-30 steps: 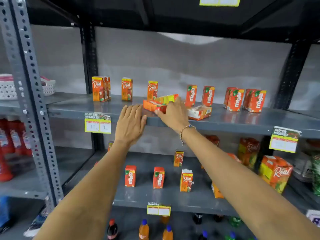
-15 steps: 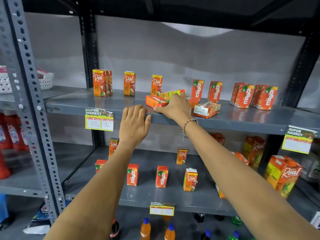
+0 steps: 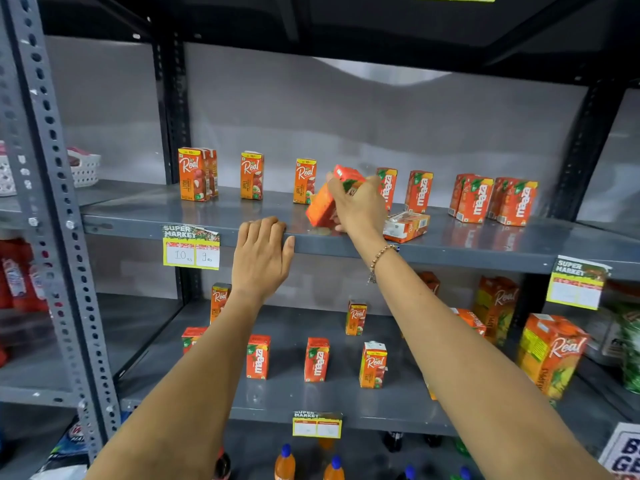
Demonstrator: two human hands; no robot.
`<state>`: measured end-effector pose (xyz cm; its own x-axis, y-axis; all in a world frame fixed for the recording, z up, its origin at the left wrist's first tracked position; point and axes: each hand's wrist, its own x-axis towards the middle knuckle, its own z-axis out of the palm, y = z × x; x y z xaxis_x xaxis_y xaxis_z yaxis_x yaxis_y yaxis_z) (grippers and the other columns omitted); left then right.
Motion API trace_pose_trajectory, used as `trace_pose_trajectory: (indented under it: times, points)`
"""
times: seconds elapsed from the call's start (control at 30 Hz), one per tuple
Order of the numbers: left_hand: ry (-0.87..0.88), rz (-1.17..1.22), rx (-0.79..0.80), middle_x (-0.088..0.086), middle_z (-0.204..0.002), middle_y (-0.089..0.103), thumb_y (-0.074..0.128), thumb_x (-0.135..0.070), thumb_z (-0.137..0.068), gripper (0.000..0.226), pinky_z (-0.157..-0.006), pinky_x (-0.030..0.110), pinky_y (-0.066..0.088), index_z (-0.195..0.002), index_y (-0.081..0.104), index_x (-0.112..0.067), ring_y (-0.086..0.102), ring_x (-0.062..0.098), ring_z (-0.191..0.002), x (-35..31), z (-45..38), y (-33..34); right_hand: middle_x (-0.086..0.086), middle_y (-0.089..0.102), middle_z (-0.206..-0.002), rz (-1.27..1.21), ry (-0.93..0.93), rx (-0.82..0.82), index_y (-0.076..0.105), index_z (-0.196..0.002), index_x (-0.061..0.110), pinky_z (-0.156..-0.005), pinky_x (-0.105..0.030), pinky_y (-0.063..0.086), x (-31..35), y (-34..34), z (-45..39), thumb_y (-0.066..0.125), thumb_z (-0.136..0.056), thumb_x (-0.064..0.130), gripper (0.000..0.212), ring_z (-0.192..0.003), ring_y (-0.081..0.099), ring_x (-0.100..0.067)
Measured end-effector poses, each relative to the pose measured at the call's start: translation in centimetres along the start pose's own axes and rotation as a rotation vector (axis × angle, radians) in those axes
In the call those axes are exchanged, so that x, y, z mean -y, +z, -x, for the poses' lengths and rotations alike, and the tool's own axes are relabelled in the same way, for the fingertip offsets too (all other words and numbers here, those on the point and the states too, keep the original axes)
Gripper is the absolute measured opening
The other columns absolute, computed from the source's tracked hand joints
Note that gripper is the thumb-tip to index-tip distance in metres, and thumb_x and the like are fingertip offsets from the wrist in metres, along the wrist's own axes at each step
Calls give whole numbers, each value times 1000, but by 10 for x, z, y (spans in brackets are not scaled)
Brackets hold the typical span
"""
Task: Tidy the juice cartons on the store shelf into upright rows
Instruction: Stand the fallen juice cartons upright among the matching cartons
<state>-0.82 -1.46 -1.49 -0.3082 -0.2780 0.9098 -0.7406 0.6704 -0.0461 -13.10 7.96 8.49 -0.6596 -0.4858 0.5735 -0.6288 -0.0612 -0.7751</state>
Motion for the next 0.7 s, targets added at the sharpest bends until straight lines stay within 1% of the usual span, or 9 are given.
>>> trace_pose_trajectory:
  times: [0.07, 0.13, 0.27, 0.33, 0.4, 0.47, 0.53, 0.6, 0.7]
  points:
    - [-5, 7, 8, 10, -98, 60, 32, -33, -96, 36, -87, 37, 32, -98, 57, -7, 54, 28, -87, -1, 0, -2, -4, 56, -106, -147, 60, -33, 40, -120, 11, -65, -41, 60, 3, -6, 0, 48, -87, 59, 59, -89, 63, -24]
    - [-11, 13, 24, 10, -97, 60, 31, -34, -96, 37, -87, 37, 33, -97, 57, -7, 53, 28, -86, -1, 0, -5, -3, 55, -106, -335, 165, -48, 37, -121, 15, -54, -33, 59, 6, -12, 0, 41, -90, 59, 54, -83, 59, -18]
    - [-46, 23, 64, 7, -97, 60, 30, -36, -96, 38, -88, 36, 35, -97, 57, -9, 53, 26, -87, -4, -1, -9, -7, 52, -98, -783, 487, 10, 25, -115, 19, -43, -31, 55, 16, -24, -1, 39, -91, 59, 48, -84, 63, -28]
    - [-71, 32, 78, 7, -97, 60, 30, -35, -96, 37, -91, 37, 35, -96, 57, -9, 53, 26, -87, -6, -2, -10, -13, 56, -104, -908, 605, 62, 28, -118, 16, -43, -30, 54, 15, -29, 1, 41, -91, 58, 52, -85, 65, -29]
    - [-104, 29, 81, 6, -96, 60, 29, -35, -97, 36, -96, 38, 34, -96, 56, -11, 53, 26, -89, -9, -3, -10, -15, 61, -106, -1025, 674, 160, 41, -120, 13, -43, -25, 52, 13, -34, 5, 50, -88, 57, 55, -83, 64, -27]
    - [-128, 22, 76, 4, -95, 59, 29, -35, -97, 35, -98, 38, 33, -95, 55, -13, 53, 24, -90, -13, -3, -10, -14, 62, -91, -1097, 673, 295, 53, -102, 11, -39, -20, 46, 13, -39, 10, 65, -83, 47, 42, -69, 59, -20]
    - [-121, 22, 71, 3, -95, 59, 30, -36, -97, 34, -97, 38, 34, -95, 55, -14, 54, 22, -90, -17, -3, -10, -14, 61, -87, -1132, 642, 427, 56, -91, 9, -41, -21, 46, 17, -46, 18, 71, -82, 26, 24, -66, 57, -19]
    - [-87, 30, 76, 3, -95, 60, 30, -35, -97, 33, -95, 38, 36, -93, 55, -14, 55, 22, -89, -23, -4, -10, -15, 63, -97, -1167, 565, 525, 57, -99, 8, -54, -33, 56, 21, -51, 27, 64, -86, 7, 14, -81, 63, -25]
    - [-3, 36, 61, 5, -92, 63, 33, -32, -96, 32, -88, 39, 42, -92, 57, -12, 57, 24, -85, -39, -8, -10, -11, 64, -108, -1059, 337, 685, 54, -114, 9, -74, -45, 58, 30, -62, 43, 58, -90, 1, 26, -95, 66, -27]
